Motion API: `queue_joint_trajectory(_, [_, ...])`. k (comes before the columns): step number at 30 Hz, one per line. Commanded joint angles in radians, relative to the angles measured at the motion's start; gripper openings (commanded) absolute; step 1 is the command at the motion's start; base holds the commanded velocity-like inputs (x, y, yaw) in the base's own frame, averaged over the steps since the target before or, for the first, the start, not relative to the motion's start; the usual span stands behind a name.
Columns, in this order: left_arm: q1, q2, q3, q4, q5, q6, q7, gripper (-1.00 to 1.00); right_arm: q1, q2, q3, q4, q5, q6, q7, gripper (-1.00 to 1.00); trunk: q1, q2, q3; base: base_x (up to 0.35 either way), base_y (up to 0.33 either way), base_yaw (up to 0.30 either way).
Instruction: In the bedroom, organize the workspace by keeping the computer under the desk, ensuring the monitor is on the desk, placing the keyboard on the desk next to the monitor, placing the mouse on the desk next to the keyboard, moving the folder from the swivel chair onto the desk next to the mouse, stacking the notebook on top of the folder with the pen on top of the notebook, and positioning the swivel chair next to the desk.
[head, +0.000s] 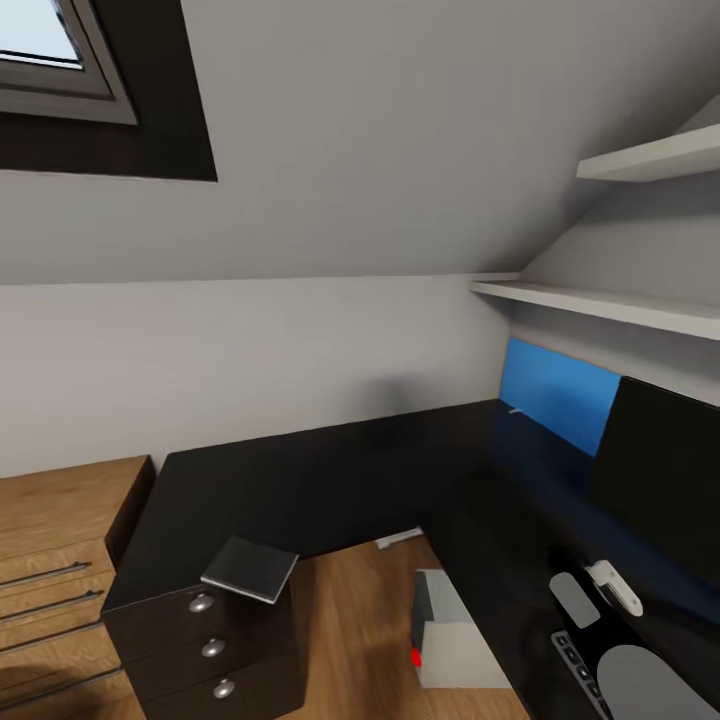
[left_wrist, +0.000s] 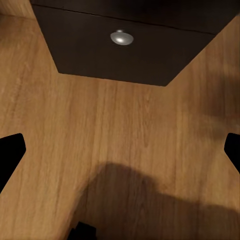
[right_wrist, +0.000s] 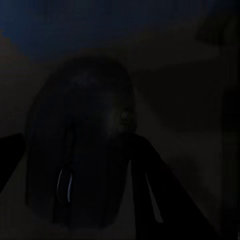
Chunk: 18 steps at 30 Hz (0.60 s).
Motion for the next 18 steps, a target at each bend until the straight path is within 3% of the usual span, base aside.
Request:
queue_joint_trajectory(1, [0.0, 0.001, -0.007, -0.001, 0.008, -0.001, 0.008, 1.0, -0.001, 0.0, 0.001, 0.0, -0.014, -0.008, 0.003, -1.0, 0.0, -0.001, -0.001, 0.0, 0.0, -0.041])
queue_joint_trajectory(18, [0.0, 0.001, -0.007, 0.053, 0.007, -0.003, 0.01, 1.0, -0.001, 0.001, 0.001, 0.0, -0.013, -0.008, 0.003, -1.0, 0.0, -0.001, -0.001, -0.016, 0.0, -0.054])
